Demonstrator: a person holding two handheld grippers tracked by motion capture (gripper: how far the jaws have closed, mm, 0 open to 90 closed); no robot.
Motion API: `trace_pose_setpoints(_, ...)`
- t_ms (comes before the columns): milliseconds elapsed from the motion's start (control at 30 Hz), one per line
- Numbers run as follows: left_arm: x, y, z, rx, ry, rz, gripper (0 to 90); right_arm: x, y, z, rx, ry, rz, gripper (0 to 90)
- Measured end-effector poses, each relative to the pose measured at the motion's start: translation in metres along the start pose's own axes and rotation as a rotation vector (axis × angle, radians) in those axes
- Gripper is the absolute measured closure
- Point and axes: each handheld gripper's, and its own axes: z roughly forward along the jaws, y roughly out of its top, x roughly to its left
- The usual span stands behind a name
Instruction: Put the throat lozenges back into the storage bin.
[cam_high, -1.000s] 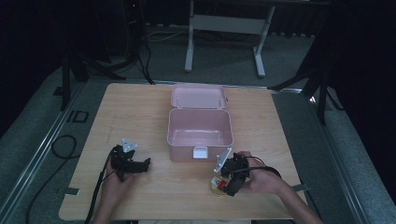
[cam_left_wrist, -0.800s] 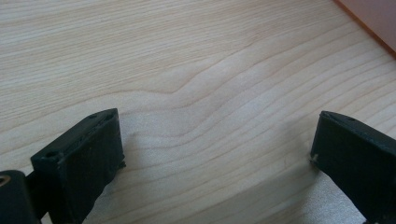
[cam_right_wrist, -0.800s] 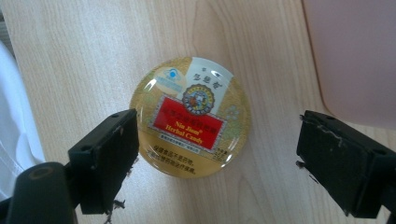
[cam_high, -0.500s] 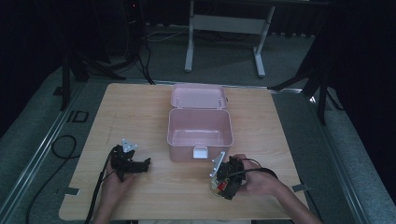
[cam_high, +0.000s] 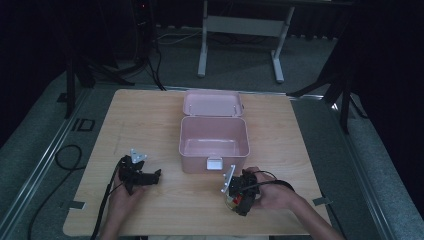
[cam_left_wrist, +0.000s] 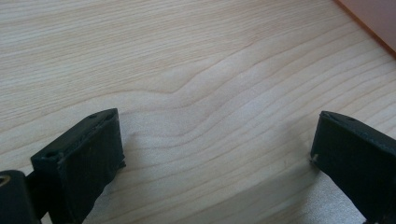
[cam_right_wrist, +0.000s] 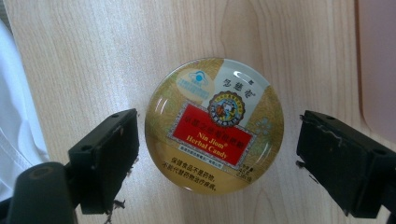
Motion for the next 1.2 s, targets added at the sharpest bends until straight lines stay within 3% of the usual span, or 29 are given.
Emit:
trace_pose_setpoints(467, 0.0, 0.0, 0.0, 0.0, 0.001, 0.0, 2.5, -0.001, 0.003, 0.008, 0.028, 0.019, 0.0, 12.8)
trace_pose_setpoints(700, 0.0, 0.0, 0.0, 0.0, 0.001, 0.0, 2.5, 0.0, 0.007, 0.014, 0.06, 0.027, -0.03, 14.8)
trace_pose_setpoints(833, 0.0, 0.0, 0.0, 0.0, 0.001, 0.0, 2.5, -0.001, 0.008, 0.014, 0.061, 0.024, -0.02, 19.1)
trace_pose_setpoints(1200, 0.0, 0.0, 0.0, 0.0, 0.001, 0.0, 2.5, -0.001, 0.007, 0.012, 0.071, 0.036, -0.018, 19.9)
